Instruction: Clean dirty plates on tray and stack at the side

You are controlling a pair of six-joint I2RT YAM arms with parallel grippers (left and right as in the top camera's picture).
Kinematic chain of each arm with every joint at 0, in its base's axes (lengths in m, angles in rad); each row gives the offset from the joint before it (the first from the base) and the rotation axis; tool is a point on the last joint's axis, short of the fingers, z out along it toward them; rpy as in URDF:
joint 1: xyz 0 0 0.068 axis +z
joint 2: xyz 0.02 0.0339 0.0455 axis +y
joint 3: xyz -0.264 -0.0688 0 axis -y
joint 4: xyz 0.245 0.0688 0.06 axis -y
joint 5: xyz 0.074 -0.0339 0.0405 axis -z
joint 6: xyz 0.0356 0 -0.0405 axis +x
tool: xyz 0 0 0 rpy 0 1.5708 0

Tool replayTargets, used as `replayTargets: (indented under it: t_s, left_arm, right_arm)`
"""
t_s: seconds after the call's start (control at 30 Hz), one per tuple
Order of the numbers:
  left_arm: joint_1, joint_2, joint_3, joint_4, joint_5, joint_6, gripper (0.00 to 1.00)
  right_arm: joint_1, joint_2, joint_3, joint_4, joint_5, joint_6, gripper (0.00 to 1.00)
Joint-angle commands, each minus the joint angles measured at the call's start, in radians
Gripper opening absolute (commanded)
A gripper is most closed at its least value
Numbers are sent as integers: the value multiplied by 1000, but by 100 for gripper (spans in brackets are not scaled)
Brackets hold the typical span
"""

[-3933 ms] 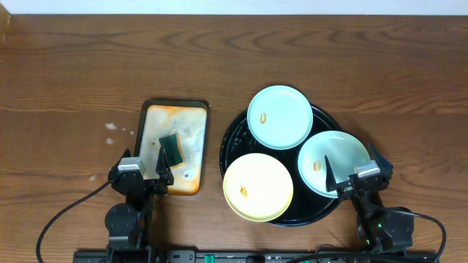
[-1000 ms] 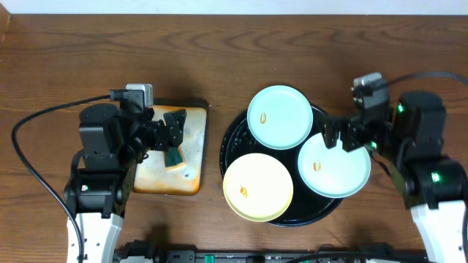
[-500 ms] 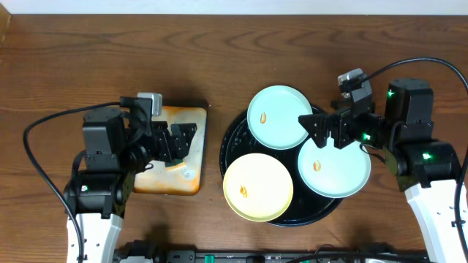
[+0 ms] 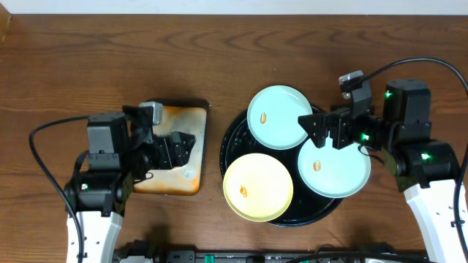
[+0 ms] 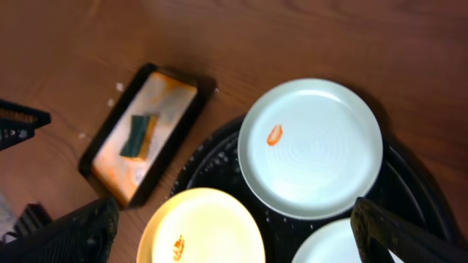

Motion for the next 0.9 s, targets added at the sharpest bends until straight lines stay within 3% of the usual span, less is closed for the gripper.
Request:
replayTargets:
  t_s: [0.0,0.13,0.27,0.43,0.53,0.63,0.87]
  left_arm:
    - [7,45,85,-93,-253,-80,83]
    - [7,100,220,-160,-346,-79,83]
    - [7,121,302,-119,-352,-79,83]
    - [7,111,305,-117,-352,-77,83]
    - [7,135,305,-164,-352,-43,78]
    - [7,200,304,-230,-353,-21,68]
    - [7,414,296,-302,-352,-23,63]
  right_arm:
    - [56,-5,20,-39,153,72,99]
    - [122,-1,20,-97,318,113,99]
    - [172,14,20,-106,354,114,98]
    - [201,39,20,-102,349,115,87]
    - [209,52,20,-102,348,114,82]
    - [209,64,20,-82,349,114,74]
    - [209,78,20,-58,347,115,62]
